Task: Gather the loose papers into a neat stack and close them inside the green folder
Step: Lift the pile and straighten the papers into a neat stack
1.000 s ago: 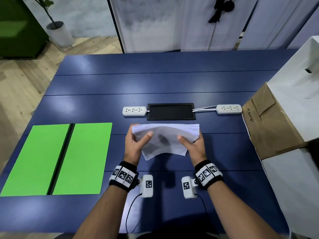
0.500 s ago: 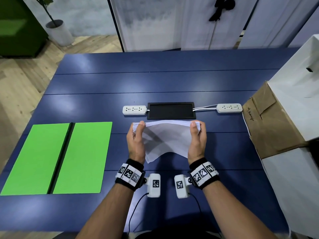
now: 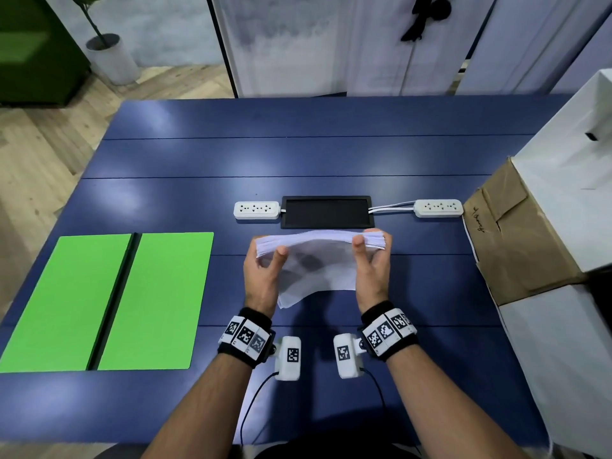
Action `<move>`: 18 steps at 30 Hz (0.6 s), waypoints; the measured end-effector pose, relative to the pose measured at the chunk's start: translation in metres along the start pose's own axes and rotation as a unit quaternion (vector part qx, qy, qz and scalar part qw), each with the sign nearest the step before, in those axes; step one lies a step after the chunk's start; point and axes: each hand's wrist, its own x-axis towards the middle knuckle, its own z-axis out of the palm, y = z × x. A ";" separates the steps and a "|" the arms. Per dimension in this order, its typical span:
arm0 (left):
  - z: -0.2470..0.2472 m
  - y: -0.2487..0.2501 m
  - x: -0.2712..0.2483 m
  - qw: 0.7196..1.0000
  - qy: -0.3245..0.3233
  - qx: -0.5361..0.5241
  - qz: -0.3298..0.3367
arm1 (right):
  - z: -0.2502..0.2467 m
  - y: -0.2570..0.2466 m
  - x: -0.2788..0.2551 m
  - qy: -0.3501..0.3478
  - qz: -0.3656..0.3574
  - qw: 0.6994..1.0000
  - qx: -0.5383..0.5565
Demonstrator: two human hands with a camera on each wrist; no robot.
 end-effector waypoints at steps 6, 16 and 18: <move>-0.005 -0.006 0.003 0.999 -0.019 0.005 -0.028 | -0.003 0.003 0.002 -0.058 -0.010 0.996 -0.066; -0.014 -0.045 0.009 0.989 -0.023 0.026 -0.146 | -0.018 0.027 0.015 -0.095 0.137 0.985 0.040; -0.011 -0.049 0.007 0.987 -0.014 0.032 -0.156 | -0.018 0.034 0.015 -0.103 0.149 0.983 0.017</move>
